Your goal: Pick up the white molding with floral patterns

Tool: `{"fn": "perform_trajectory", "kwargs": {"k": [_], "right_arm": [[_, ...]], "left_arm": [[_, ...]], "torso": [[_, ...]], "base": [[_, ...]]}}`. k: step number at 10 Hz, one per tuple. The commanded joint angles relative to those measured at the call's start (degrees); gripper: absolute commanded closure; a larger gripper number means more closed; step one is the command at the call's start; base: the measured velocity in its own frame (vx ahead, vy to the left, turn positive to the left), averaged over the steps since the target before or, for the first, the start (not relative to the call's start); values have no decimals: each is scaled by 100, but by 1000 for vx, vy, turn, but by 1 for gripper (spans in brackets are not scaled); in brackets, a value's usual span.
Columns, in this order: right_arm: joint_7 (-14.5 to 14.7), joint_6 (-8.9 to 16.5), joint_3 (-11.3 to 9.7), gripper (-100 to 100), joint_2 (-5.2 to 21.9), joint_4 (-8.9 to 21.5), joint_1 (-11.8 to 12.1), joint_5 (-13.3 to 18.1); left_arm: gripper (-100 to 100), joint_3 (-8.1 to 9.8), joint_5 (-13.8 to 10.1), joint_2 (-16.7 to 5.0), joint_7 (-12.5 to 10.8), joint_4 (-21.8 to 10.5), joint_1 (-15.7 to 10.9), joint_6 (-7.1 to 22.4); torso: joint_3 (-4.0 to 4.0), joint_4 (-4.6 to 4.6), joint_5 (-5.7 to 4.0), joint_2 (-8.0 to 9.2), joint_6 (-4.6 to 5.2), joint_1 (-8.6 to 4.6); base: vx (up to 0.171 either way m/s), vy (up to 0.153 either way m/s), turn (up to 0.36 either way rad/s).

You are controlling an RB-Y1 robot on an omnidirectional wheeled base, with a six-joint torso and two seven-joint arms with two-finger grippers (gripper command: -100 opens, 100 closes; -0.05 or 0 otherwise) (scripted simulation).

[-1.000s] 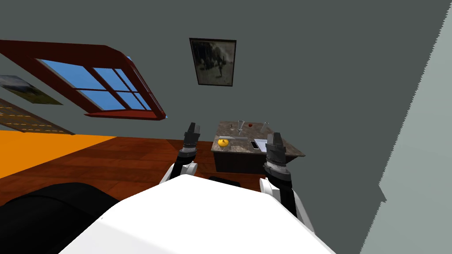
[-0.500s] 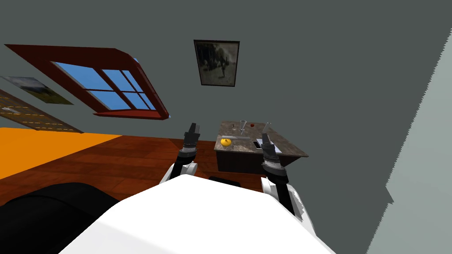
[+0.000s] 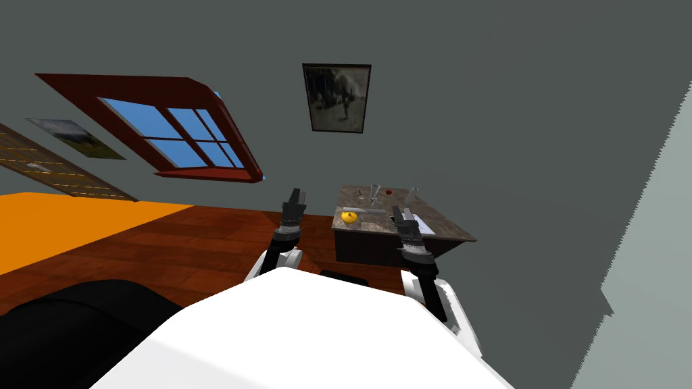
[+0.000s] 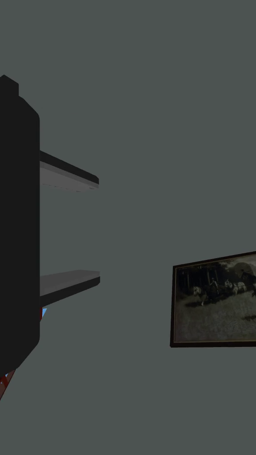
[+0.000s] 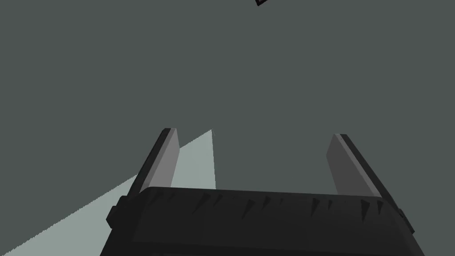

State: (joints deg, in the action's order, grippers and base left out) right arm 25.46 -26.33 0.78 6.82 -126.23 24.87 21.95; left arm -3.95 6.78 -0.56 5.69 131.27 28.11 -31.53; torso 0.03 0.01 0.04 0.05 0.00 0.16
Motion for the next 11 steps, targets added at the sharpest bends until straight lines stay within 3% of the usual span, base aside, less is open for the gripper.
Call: {"fn": "perform_trajectory", "kwargs": {"k": [1, 2, 3, 4, 5, 6, 11], "right_arm": [[183, 39, 10, -100, 3, 74, -32, 138], [404, 147, 71, -100, 44, 195, -106, 381], [430, 147, 71, -100, 44, 195, -106, 384], [668, 261, 134, -100, 79, 321, -185, 631], [687, 261, 134, -100, 79, 321, -185, 642], [924, 378, 200, -100, 109, 453, -266, 886], [1508, 624, 339, -100, 150, 732, -434, 1468]], "left_arm": [[0, 0, 0, 0, 0, 0, 0, 0], [0, 0, 0, 0, 0, 0, 0, 0], [0, 0, 0, 0, 0, 0, 0, 0], [0, 0, 0, 0, 0, 0, 0, 0], [0, 0, 0, 0, 0, 0, 0, 0], [0, 0, 0, 0, 0, 0, 0, 0], [0, 0, 0, 0, 0, 0, 0, 0]], "torso": [[0, 0, 0, 0, 0, 0], [-1, 0, 0, -2, 1, -4], [-1, -1, -1, -2, 0, -5], [-1, 0, -1, -1, 1, -6], [0, 0, 0, 0, 0, -3], [0, 0, 0, -1, 1, -4], [0, 0, 0, 0, 0, -3]], "base": [[-8, 34, 25], [-12, 32, 56], [-13, 28, 33], [-15, 40, 48], [-13, 35, 32], [-19, 41, 68], [-15, 34, 46]]}}
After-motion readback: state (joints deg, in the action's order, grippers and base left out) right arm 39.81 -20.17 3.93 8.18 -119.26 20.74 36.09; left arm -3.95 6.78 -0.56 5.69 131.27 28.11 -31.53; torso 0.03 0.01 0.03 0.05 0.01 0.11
